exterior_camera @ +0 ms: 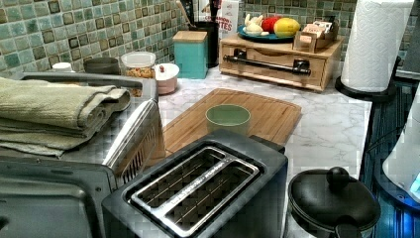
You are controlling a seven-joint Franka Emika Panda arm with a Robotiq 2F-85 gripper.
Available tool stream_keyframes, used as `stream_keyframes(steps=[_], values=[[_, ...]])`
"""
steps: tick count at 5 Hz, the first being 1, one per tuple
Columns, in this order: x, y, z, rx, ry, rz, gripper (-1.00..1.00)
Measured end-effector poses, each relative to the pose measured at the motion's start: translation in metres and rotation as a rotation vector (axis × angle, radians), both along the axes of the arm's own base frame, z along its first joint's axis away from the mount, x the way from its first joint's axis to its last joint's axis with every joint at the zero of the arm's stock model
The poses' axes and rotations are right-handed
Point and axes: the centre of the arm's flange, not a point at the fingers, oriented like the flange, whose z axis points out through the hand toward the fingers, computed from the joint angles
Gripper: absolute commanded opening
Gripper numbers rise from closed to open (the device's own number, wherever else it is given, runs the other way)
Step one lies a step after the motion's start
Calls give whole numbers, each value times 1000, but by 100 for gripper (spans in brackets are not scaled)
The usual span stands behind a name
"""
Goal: Open the drawer.
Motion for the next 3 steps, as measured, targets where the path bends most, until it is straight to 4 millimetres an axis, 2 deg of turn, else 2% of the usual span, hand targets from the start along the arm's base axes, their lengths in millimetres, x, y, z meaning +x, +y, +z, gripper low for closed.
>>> stream_keyframes(steps=[2, 3], values=[[0, -4, -7, 0, 8, -6, 100], [1, -8, -17, 0, -29, 78, 100]])
